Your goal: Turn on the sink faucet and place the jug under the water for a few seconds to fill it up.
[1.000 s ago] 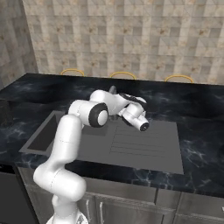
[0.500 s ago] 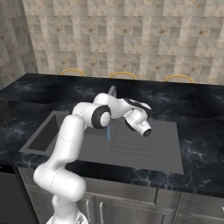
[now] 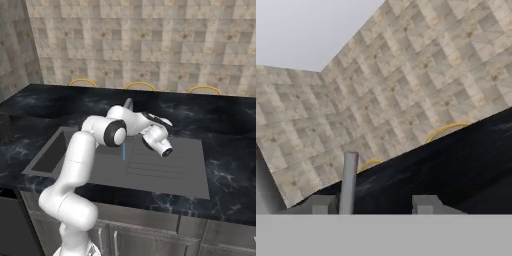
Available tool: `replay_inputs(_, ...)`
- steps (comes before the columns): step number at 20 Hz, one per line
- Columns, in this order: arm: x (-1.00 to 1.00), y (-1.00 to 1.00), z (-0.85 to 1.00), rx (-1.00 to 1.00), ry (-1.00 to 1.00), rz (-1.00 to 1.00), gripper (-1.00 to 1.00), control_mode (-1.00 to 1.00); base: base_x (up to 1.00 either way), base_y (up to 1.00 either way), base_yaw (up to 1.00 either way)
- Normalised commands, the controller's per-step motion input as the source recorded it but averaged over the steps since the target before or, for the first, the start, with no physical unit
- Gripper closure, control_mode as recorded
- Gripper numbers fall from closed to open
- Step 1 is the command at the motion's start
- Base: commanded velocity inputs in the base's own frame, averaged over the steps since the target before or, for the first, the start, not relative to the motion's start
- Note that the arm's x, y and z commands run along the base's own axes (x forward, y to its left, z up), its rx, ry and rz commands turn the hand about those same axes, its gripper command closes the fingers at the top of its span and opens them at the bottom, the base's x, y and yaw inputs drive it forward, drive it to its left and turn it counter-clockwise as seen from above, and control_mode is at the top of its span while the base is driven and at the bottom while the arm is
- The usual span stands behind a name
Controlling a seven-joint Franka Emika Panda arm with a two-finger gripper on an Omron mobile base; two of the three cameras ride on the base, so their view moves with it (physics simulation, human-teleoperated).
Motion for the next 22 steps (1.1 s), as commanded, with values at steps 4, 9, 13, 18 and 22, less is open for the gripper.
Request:
replay_inputs(4,-1.0,-0.41,0.39,0.0,-0.14,-0.09,-1.0,-1.0,0.0,0.0,0.0)
replay_inputs(9,-0.96,-0.48,0.72,0.0,-0.06,-0.08,-1.0,-1.0,0.0,0.0,0.0)
replay_inputs(13,-0.99,-0.19,0.94,-0.05,0.0,-0.13,-1.0,-1.0,0.0,0.0,0.0)
replay_inputs(18,-0.9,0.0,1.0,-0.06,0.0,-0.15,-1.0,-1.0,0.0,0.0,0.0)
replay_inputs(22,-0.88,0.05,1.0,-0.04,0.05,-0.13,-1.0,-1.0,0.0,0.0,0.0)
